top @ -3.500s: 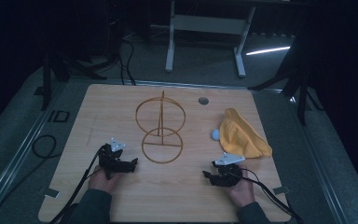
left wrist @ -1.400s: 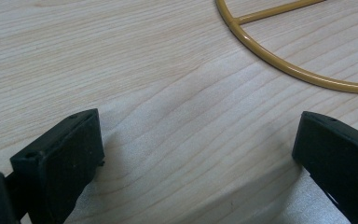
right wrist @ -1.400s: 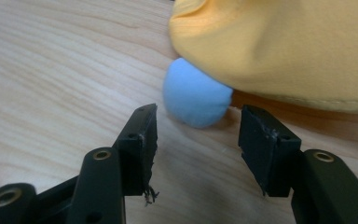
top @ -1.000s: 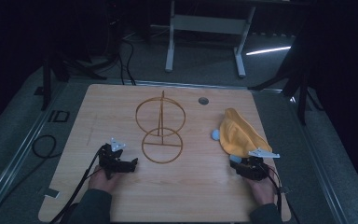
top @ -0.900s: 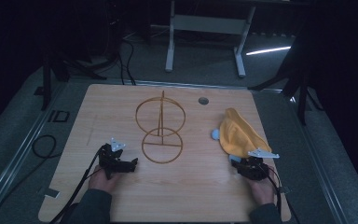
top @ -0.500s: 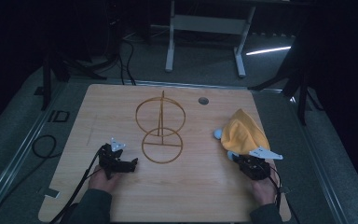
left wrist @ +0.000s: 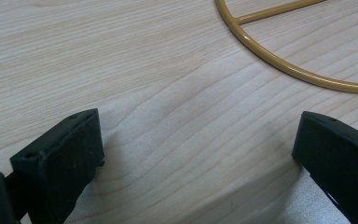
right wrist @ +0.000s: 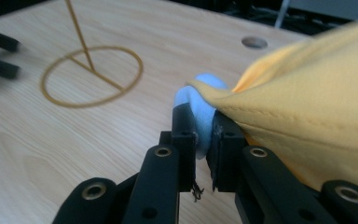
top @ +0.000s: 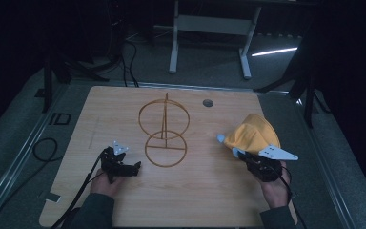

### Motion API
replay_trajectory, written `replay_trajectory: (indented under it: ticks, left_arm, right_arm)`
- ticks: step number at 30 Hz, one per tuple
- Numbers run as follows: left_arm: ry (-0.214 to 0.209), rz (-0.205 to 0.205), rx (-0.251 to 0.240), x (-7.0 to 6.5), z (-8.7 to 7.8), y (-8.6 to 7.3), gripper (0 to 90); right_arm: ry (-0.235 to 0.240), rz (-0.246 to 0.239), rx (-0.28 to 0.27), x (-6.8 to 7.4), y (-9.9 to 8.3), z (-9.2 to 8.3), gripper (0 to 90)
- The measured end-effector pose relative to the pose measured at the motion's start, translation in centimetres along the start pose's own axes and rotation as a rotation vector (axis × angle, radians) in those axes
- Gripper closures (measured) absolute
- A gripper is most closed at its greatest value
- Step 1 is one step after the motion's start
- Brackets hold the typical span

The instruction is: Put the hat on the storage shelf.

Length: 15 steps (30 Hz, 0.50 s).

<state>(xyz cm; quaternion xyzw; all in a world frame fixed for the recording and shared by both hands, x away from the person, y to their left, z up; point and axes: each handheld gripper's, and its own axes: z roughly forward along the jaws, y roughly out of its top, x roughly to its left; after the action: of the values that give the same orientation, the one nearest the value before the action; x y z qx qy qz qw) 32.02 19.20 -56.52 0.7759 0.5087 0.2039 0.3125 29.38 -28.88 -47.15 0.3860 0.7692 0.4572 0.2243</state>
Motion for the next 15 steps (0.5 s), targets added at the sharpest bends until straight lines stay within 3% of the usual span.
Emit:
replay_trajectory:
  ticks: [5,8,13,15]
  left_arm:
    - [0.000,-0.001,-0.001,0.0,0.0,0.0,1.9]
    - [0.000,-0.001,-0.001,0.0,0.0,0.0,1.9]
    - [-0.001,-0.001,-0.001,0.0,0.0,0.0,1.9]
    - [0.000,-0.001,-0.001,0.0,0.0,0.0,1.9]
  right_arm:
    - [0.041,-0.024,-0.037,0.9,1.6,-1.3,82.2]
    - [0.089,-0.021,-0.066,1.5,2.3,-1.9,82.1]
    - [0.195,0.024,-0.120,1.9,3.1,-2.4,81.3]
    - [0.204,0.031,-0.121,1.8,3.2,-2.4,79.6]
